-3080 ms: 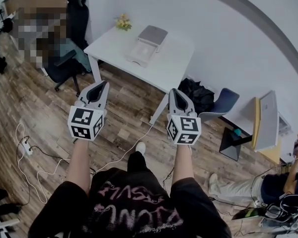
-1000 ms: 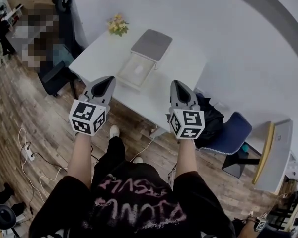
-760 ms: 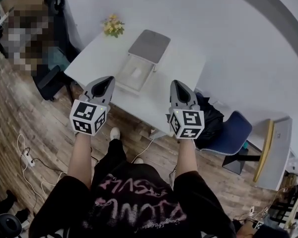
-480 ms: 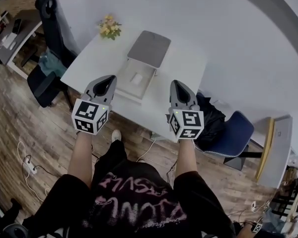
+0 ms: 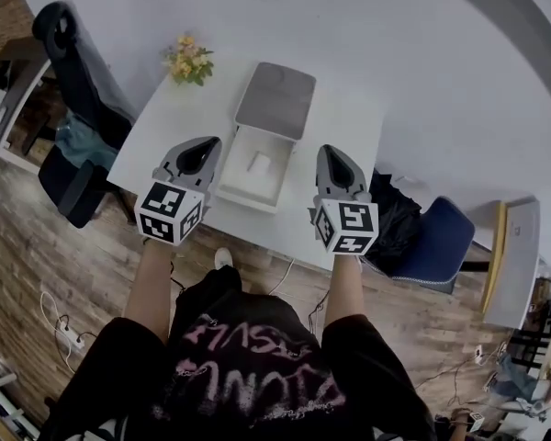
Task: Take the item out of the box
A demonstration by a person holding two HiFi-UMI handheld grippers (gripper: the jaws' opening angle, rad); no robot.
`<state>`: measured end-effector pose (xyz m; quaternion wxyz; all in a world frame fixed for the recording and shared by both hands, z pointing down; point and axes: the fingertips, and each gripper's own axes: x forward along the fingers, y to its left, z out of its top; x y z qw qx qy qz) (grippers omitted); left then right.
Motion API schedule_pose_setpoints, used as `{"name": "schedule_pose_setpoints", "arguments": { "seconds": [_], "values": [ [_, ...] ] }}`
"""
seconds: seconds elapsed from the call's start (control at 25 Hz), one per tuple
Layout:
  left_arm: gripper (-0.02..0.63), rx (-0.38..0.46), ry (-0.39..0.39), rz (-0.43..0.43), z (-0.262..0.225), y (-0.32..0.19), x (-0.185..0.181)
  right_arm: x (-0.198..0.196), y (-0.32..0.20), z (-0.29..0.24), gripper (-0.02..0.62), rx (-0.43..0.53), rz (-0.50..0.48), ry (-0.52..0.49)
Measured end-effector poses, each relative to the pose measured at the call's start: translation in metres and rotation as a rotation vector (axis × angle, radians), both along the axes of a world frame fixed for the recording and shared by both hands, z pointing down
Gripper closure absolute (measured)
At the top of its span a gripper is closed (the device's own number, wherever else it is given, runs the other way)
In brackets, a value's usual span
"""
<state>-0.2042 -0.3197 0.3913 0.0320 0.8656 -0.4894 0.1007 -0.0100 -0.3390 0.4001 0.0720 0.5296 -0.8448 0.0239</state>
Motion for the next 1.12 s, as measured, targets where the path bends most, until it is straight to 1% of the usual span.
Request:
{"name": "schedule_pose_setpoints", "arguments": {
  "seconds": [0.16, 0.36, 0.48, 0.56, 0.72, 0.96, 1.12],
  "values": [
    [0.603, -0.014, -0.021, 0.058, 0.01, -0.02, -0.001, -0.002, -0.01, 0.001, 0.584, -0.007, 0.063, -0.007],
    [0.603, -0.051, -0.012, 0.118, 0.023, -0.039, 0.002, 0.002, -0.017, 0.005, 0.585, -0.016, 0.141, -0.004],
    [0.603, -0.064, 0.008, 0.138, 0.026, -0.049, 0.003, 0.003, -0.02, 0.009, 0.586, -0.027, 0.168, 0.002],
    [0.603, -0.068, 0.015, 0.145, 0.027, -0.054, 0.004, 0.004, -0.022, 0.01, 0.586, -0.028, 0.179, 0.002],
    [0.603, -0.06, -0.004, 0.151, 0.026, -0.059, 0.005, 0.005, -0.027, 0.007, 0.586, -0.026, 0.197, -0.015],
    [0.603, -0.079, 0.024, 0.122, 0.026, -0.067, 0.002, 0.004, -0.032, 0.01, 0.586, -0.03, 0.199, -0.021],
    [0.603, -0.086, 0.012, 0.111, 0.028, -0.07, 0.008, 0.008, -0.038, 0.013, 0.586, -0.033, 0.187, -0.021]
  ]
}}
